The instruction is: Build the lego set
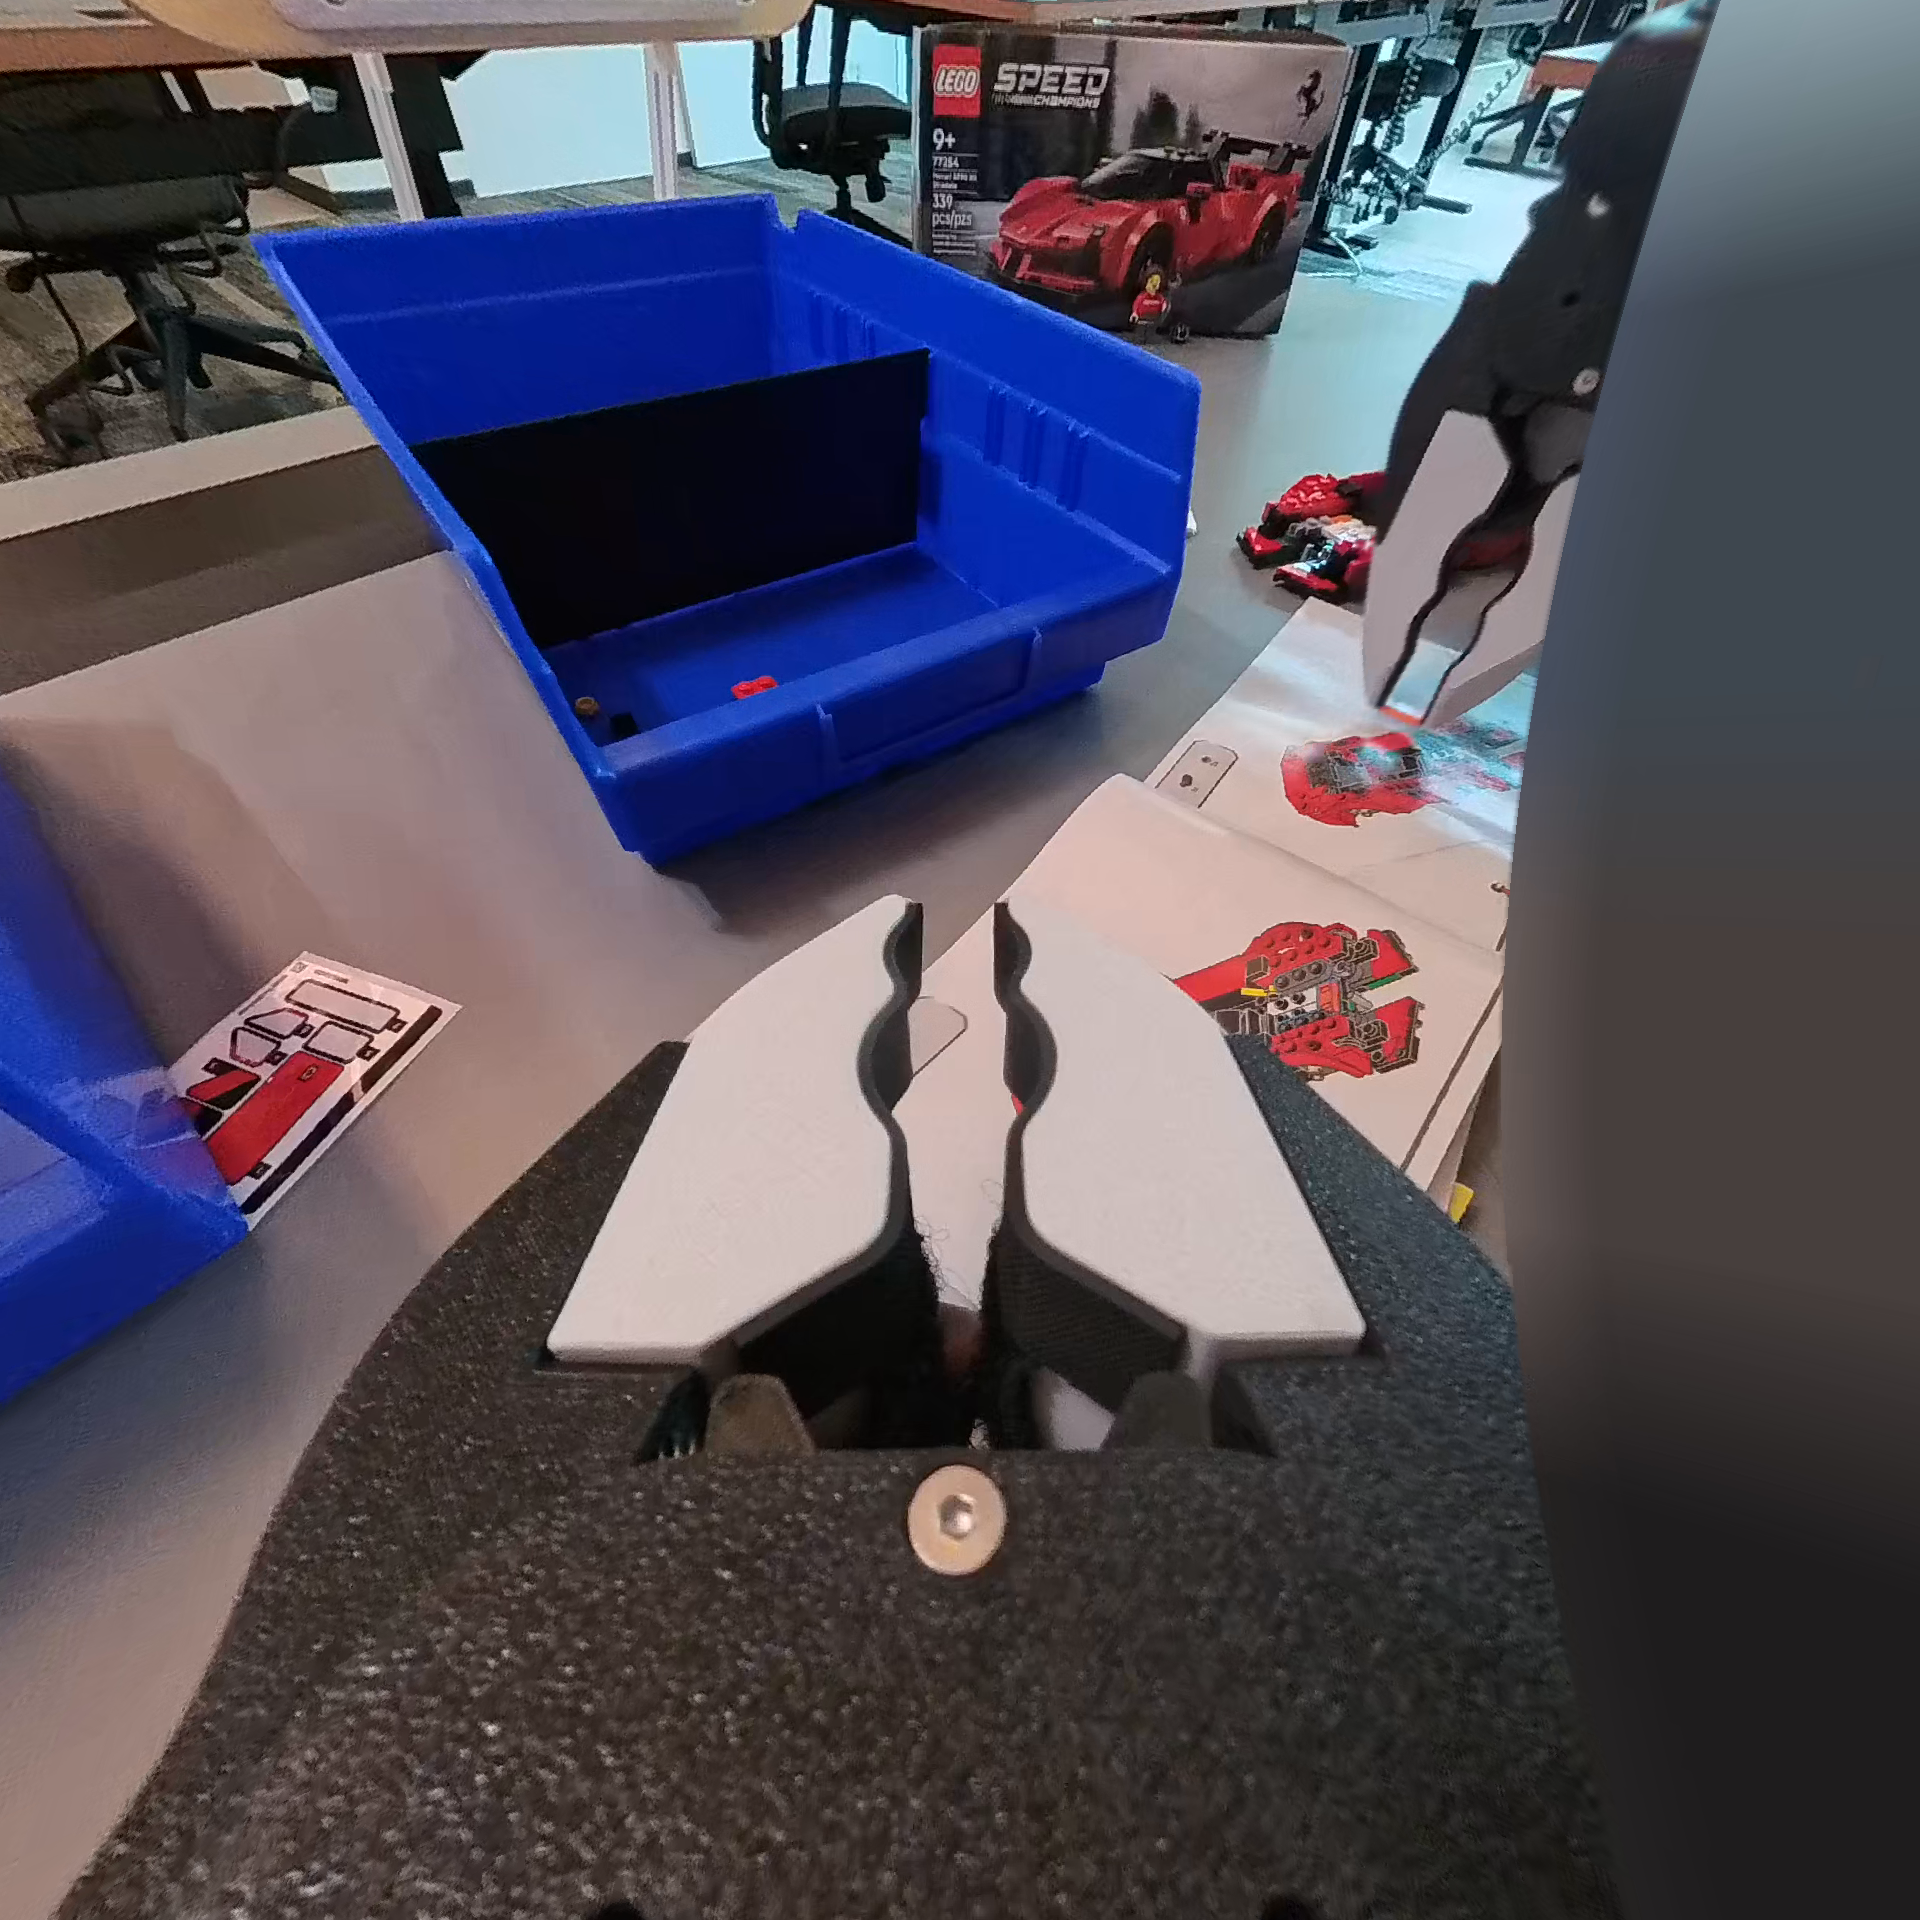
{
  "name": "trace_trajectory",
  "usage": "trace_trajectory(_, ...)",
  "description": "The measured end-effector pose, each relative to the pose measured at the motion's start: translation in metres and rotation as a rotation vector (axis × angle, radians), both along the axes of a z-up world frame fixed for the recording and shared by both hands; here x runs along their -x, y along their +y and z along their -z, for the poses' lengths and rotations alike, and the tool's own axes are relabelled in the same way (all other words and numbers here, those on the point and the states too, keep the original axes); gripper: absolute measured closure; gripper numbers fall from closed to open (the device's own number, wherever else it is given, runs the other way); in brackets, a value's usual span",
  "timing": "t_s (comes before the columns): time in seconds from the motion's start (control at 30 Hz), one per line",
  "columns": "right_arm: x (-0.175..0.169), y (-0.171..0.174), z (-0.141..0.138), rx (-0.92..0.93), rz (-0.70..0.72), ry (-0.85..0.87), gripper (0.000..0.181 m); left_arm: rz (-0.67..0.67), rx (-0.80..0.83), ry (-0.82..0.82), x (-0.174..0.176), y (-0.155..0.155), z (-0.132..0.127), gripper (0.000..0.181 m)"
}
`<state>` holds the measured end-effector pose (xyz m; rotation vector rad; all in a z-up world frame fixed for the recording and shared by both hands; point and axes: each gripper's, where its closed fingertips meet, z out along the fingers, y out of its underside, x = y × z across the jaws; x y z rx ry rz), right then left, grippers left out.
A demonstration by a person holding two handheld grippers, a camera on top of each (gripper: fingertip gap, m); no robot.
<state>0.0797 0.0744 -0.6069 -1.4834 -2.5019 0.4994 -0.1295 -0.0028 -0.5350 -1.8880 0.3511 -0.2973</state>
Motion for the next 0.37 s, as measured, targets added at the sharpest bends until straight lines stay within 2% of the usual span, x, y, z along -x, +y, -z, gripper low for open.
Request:
trace_trajectory(0.1, -0.014, 0.012, -0.018, -0.002, 0.068, 0.031, 0.166, -0.006, 0.001, -0.008, 0.001, 0.000, 0.001, 0.169)
trace_trajectory(0.23, -0.045, 0.045, -0.048, -0.034, 0.224, 0.065, 0.166, -0.009, 0.010, -0.028, 0.003, 0.001, 0.002, 0.169)
trace_trajectory(0.37, -0.069, 0.079, -0.063, -0.036, 0.380, 0.092, 0.166, -0.012, 0.014, -0.045, 0.004, 0.001, 0.002, 0.169)
